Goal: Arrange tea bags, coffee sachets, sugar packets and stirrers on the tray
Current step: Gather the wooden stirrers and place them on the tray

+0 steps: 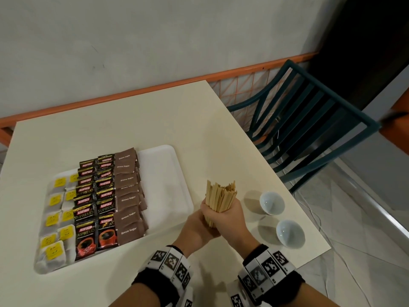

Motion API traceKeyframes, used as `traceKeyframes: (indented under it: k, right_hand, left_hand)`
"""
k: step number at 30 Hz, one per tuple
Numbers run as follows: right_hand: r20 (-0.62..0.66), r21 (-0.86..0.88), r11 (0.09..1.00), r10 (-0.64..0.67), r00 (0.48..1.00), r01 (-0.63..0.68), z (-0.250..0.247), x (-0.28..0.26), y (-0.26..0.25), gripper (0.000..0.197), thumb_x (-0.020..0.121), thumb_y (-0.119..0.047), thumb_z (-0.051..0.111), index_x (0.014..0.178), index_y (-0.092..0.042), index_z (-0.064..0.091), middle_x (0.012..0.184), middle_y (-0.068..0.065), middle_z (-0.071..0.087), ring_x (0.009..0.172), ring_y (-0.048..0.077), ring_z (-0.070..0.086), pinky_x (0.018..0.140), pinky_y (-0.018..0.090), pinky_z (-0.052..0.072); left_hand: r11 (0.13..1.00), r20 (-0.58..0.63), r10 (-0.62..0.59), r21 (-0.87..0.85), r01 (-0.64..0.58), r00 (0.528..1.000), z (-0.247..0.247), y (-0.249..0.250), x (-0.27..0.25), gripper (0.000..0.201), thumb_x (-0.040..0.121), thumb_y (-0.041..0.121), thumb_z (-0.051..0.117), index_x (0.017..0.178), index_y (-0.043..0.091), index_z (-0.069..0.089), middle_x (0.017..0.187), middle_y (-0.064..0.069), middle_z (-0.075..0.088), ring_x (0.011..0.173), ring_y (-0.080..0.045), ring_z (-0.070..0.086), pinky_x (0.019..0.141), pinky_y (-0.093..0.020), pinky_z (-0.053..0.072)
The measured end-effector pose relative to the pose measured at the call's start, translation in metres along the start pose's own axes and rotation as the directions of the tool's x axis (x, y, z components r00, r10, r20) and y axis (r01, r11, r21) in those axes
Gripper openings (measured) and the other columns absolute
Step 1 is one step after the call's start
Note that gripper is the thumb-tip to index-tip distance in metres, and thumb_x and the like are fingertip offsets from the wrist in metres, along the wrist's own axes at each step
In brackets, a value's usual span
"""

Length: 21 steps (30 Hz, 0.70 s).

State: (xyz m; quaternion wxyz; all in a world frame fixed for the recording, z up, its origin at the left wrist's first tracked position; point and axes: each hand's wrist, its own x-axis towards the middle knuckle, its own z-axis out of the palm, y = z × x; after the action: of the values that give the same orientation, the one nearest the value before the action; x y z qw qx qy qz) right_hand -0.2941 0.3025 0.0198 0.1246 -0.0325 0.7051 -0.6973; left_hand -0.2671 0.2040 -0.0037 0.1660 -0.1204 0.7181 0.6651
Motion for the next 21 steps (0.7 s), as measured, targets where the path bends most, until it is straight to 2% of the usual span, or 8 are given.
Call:
traceKeyframes:
  k: [2,5,7,10,12,15,18,21]
  right_hand:
    - [-0.017,-0.032,0.999,-0.005,1.0,0.004,-0.001,0.001,0.009,0.012,0.074,-0.004,0.07,0.082,0.002,0.063,0.072,0.009,0.065,0.067,0.013,0.063,0.06,0.024,0.054]
    - [-0.03,-0.027,0.999,-0.033,0.999,0.033,0.0,0.003,0.018,0.012,0.073,-0.002,0.069,0.084,-0.001,0.064,0.071,0.003,0.067,0.068,0.011,0.065,0.06,0.022,0.051]
    - [-0.032,-0.006,0.999,-0.047,0.998,0.047,0.002,0.006,0.022,0.015,0.069,-0.004,0.069,0.083,-0.007,0.064,0.069,-0.005,0.068,0.066,0.011,0.065,0.06,0.022,0.05]
    - [-0.007,0.044,0.998,-0.049,0.999,0.049,0.008,0.006,0.023,0.014,0.065,-0.015,0.068,0.074,-0.016,0.057,0.06,-0.009,0.06,0.059,0.011,0.055,0.054,0.024,0.044]
    - [-0.013,-0.024,0.996,-0.088,0.996,0.088,0.012,0.005,0.02,0.015,0.07,-0.028,0.067,0.075,-0.022,0.055,0.063,-0.013,0.059,0.061,0.002,0.055,0.055,0.017,0.042]
    - [0.024,-0.221,0.96,-0.171,0.985,0.172,0.017,0.003,0.015,0.038,0.083,-0.056,0.044,0.091,-0.022,0.058,0.08,-0.017,0.06,0.077,-0.005,0.055,0.068,0.013,0.046]
    - [0.004,-0.452,0.875,-0.196,0.981,0.177,0.019,0.0,0.017,0.032,0.096,-0.027,0.036,0.108,-0.008,0.059,0.102,0.005,0.064,0.09,0.006,0.053,0.081,0.022,0.046]
    - [-0.053,-0.472,0.872,-0.177,0.983,0.131,0.016,-0.003,0.02,0.03,0.096,-0.009,0.035,0.099,0.004,0.062,0.094,0.019,0.068,0.086,0.023,0.066,0.066,0.007,0.043]
  left_hand:
    - [0.982,0.132,0.017,0.182,-0.041,0.991,-0.004,0.005,-0.009,0.026,0.09,0.016,0.052,0.117,0.013,0.054,0.105,-0.003,0.058,0.092,-0.014,0.058,0.076,-0.026,0.053]
    - [0.932,0.288,-0.142,0.361,0.03,0.947,-0.025,0.013,-0.012,0.112,0.065,0.027,0.082,0.147,0.029,0.006,0.141,0.013,0.034,0.128,-0.004,0.037,0.104,-0.018,0.033]
    - [0.972,0.3,-0.073,0.234,0.001,0.951,-0.04,0.032,-0.019,0.132,0.053,0.048,0.083,0.145,0.039,-0.012,0.147,0.018,0.016,0.139,-0.002,0.016,0.112,-0.022,0.021]
    - [0.951,0.041,0.245,0.183,-0.248,0.969,-0.038,0.07,-0.032,0.105,0.063,0.062,0.069,0.144,0.043,0.006,0.147,0.021,0.024,0.137,0.007,0.017,0.106,-0.013,0.02]
    - [0.79,-0.085,0.528,0.415,-0.451,0.845,-0.027,0.086,-0.033,0.075,0.078,0.062,0.054,0.143,0.038,0.024,0.144,0.019,0.035,0.135,0.008,0.023,0.107,-0.01,0.021]
    - [0.522,0.056,0.606,0.724,-0.45,0.794,-0.007,0.088,-0.026,0.055,0.09,0.053,0.032,0.139,0.029,0.04,0.143,0.01,0.043,0.138,-0.005,0.026,0.114,-0.023,0.016]
    - [0.368,0.15,0.608,0.816,-0.445,0.779,0.003,0.061,-0.015,0.04,0.092,0.03,0.036,0.122,0.019,0.06,0.12,0.003,0.065,0.119,-0.01,0.045,0.104,-0.024,0.031]
    - [0.274,0.163,0.679,0.848,-0.454,0.716,0.004,0.037,-0.011,0.034,0.085,0.018,0.043,0.108,0.012,0.067,0.108,-0.001,0.07,0.108,-0.011,0.046,0.099,-0.026,0.032]
